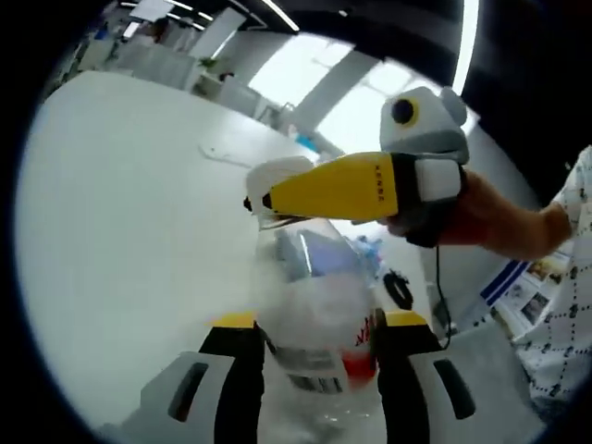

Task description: Arrange the tabletop items into an orderly group along one side of the table until the central work area is clear of visible clutter.

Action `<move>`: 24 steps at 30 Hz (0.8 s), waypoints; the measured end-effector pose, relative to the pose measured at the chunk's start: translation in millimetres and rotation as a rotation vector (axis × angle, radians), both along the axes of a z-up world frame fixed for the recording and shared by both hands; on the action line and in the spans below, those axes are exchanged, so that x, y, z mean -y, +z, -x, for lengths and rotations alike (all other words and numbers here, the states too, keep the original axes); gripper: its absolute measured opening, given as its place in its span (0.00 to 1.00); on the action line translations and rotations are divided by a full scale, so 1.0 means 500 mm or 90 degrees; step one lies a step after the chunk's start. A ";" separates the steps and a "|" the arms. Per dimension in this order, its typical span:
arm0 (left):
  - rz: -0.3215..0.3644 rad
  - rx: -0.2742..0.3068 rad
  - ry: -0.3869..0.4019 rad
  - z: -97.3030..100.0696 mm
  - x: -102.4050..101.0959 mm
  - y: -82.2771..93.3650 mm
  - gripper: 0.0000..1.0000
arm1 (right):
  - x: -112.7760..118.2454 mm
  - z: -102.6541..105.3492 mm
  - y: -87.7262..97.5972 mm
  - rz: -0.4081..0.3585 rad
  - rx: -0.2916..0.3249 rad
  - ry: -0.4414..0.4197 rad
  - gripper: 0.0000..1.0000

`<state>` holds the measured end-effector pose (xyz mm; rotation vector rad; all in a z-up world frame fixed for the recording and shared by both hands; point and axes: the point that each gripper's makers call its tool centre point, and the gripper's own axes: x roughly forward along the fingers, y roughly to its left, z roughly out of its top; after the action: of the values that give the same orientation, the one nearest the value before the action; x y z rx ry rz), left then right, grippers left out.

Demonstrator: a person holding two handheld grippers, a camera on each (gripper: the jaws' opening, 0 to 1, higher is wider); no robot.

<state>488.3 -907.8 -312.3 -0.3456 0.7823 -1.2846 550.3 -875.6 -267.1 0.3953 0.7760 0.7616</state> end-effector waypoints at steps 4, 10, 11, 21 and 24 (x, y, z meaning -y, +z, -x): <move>0.016 0.009 0.000 0.000 0.000 0.003 0.43 | 0.001 0.002 0.005 0.000 0.004 0.000 0.18; 0.024 0.033 0.007 -0.007 -0.008 0.017 0.40 | -0.002 0.007 0.027 -0.002 0.024 0.008 0.18; 0.019 0.038 0.005 -0.009 -0.009 0.020 0.40 | -0.004 0.008 0.030 0.001 0.028 0.011 0.18; 0.000 0.073 0.000 -0.026 -0.018 0.031 0.37 | -0.013 0.007 0.058 0.016 0.080 0.033 0.18; -0.004 0.091 0.001 -0.036 -0.019 0.039 0.37 | -0.015 0.000 0.074 0.016 0.111 0.037 0.18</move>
<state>506.4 -898.2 -292.7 -0.2465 0.6652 -1.2901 550.5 -868.0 -230.3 0.2802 0.6351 0.8274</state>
